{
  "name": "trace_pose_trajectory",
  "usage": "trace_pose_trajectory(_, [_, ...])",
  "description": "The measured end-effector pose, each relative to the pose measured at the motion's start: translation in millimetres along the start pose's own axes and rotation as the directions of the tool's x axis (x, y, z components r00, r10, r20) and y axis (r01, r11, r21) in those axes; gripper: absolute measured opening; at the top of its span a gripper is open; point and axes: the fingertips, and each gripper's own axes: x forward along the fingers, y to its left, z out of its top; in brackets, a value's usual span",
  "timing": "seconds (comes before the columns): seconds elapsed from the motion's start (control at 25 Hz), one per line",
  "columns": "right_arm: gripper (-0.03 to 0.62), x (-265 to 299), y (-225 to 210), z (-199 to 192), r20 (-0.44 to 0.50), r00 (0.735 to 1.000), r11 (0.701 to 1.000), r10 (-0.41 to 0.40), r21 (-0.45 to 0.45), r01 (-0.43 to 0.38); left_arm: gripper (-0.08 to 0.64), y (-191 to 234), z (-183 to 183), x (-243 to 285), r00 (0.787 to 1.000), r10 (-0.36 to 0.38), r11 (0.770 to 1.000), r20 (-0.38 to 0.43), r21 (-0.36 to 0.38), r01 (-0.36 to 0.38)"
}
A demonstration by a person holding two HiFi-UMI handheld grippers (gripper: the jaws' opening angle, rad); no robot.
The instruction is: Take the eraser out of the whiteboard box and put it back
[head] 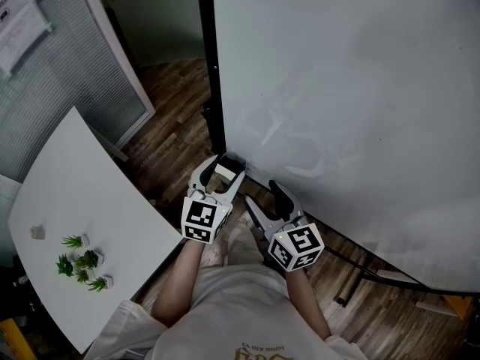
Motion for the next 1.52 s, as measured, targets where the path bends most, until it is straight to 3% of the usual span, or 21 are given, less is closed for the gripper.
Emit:
trace_pose_trajectory(0.6, [0.293,3,-1,0,-0.007,1.0,1.0,-0.001,0.004,0.001,0.268,-1,-7,4,1.0,-0.007,1.0,-0.007,-0.011,0.007])
trace_pose_trajectory(1.52, [0.291,-9,-8,0,0.008,1.0,1.0,-0.012,0.01,0.012,0.275,2,-3,-3,0.999,0.049,0.999,0.014,-0.018,-0.049])
